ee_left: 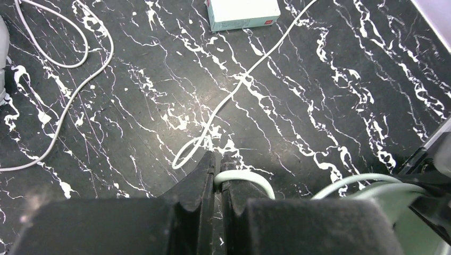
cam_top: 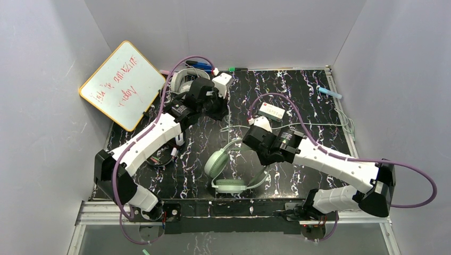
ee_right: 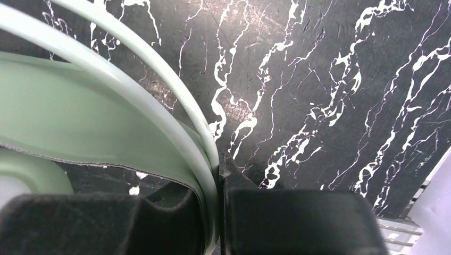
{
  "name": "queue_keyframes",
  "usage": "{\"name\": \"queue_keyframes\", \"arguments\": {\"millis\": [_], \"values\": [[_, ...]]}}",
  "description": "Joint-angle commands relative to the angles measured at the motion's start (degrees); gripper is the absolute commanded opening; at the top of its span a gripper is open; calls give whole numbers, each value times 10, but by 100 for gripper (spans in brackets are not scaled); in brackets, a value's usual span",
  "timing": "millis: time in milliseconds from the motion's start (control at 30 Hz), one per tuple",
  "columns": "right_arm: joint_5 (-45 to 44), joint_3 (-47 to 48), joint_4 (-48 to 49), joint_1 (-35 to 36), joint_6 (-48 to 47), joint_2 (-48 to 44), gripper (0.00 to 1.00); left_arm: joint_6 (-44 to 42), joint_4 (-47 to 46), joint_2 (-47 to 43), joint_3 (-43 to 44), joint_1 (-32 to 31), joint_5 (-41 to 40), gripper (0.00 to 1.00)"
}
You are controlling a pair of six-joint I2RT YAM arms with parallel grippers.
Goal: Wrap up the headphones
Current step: Wrap the headphones cable around the headphones.
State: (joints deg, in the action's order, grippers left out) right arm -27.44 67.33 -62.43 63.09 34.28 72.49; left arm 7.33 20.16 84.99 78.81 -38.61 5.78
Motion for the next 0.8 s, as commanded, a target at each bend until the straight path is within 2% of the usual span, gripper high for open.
{"name": "queue_keyframes", "arguments": {"millis": [0, 200, 333, 533, 667, 767], "values": [[7, -16, 35, -27, 27, -2, 1, 24, -21, -40, -1, 3, -4, 0], [44, -50, 96, -123, 10, -20, 1, 25, -6, -44, -3, 3, 38, 0], [-14, -25, 80, -161, 22, -2, 1, 24, 25, -36, 4, 3, 56, 0], [-117, 22, 34, -202, 41, 50, 1, 32, 49, -20, 12, 3, 133, 0], [-178, 47, -16, -238, 55, 87, 1, 13, 75, -20, 21, 4, 129, 0], [-191, 51, -5, -264, 42, 90, 1, 2, 85, -20, 25, 4, 137, 0]]}}
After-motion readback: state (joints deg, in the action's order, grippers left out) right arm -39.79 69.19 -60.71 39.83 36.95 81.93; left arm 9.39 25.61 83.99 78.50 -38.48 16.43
